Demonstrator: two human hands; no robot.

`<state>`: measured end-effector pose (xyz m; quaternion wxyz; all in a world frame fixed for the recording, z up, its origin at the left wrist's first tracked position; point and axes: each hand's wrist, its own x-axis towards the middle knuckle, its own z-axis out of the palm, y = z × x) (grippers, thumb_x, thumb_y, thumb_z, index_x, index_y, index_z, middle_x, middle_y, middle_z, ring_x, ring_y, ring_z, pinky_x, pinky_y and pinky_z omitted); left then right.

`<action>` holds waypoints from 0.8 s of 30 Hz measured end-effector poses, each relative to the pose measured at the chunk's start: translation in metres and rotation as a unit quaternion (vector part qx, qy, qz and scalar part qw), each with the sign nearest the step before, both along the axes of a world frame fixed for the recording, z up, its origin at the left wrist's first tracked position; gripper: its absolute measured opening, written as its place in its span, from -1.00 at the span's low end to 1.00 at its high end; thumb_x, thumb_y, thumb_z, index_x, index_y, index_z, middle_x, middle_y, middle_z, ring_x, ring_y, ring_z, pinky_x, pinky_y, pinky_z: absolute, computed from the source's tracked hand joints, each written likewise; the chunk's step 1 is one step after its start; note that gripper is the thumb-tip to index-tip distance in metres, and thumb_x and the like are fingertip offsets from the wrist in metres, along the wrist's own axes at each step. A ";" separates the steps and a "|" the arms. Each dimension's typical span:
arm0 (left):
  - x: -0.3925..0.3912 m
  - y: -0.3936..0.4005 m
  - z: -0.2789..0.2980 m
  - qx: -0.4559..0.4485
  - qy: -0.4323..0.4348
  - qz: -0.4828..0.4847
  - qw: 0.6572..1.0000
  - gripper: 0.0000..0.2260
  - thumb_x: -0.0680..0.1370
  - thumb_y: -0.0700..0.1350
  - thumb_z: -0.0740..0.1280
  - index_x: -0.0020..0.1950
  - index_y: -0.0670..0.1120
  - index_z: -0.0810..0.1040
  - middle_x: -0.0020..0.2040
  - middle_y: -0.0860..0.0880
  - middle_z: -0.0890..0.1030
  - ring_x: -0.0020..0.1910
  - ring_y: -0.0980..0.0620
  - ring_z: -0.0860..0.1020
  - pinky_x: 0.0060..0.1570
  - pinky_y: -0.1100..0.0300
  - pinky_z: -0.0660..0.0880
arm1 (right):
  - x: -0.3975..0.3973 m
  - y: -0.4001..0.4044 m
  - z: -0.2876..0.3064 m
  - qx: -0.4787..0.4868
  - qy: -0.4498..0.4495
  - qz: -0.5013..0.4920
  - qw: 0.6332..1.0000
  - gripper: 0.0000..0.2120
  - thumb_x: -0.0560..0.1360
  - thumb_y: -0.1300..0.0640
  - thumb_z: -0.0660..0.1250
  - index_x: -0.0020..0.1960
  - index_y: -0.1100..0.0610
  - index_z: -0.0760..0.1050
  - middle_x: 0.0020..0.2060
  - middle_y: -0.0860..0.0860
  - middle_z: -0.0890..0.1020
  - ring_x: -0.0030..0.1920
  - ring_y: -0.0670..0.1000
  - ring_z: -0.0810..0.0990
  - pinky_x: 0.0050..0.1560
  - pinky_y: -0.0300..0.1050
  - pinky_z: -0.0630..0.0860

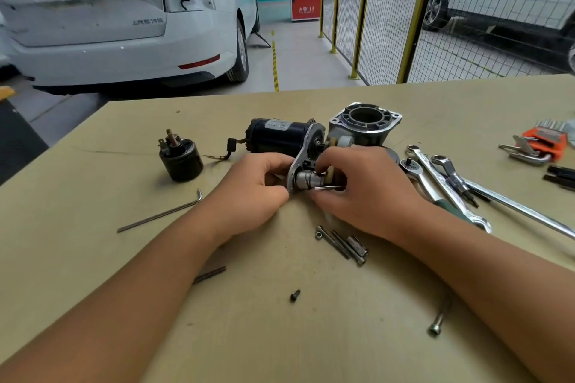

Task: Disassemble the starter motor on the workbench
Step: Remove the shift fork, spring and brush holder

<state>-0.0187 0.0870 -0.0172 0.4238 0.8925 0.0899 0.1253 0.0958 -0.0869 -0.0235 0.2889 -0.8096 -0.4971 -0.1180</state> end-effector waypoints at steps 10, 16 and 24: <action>0.004 0.006 -0.001 0.072 -0.005 0.013 0.997 -0.62 0.60 -0.28 0.41 0.24 0.18 0.66 -0.05 0.34 0.66 -0.04 0.43 0.56 -0.14 0.58 0.39 | -0.004 0.000 0.002 -0.021 0.011 0.007 1.000 -0.74 0.45 -0.07 0.49 0.06 0.01 0.58 -0.21 -0.05 0.61 -0.19 0.02 0.57 -0.19 0.08 0.59; 0.009 0.000 -0.003 0.125 0.014 0.032 0.992 -0.66 0.62 -0.29 0.37 0.25 0.10 0.65 0.05 0.18 0.65 0.01 0.30 0.53 -0.17 0.50 0.32 | -0.001 -0.001 0.000 -0.011 0.023 0.014 1.000 -0.79 0.41 -0.02 0.51 -0.03 0.02 0.57 -0.27 -0.06 0.60 -0.24 -0.02 0.58 -0.22 0.08 0.61; 0.009 -0.010 -0.005 0.180 -0.007 0.067 0.981 -0.67 0.59 -0.38 0.22 0.21 -0.09 0.63 -0.06 -0.03 0.58 -0.14 0.13 0.47 -0.21 0.47 0.36 | -0.001 -0.001 -0.001 0.024 0.009 0.048 0.999 -0.82 0.43 0.04 0.54 -0.08 0.07 0.59 -0.30 -0.04 0.60 -0.30 -0.06 0.58 -0.27 0.01 0.60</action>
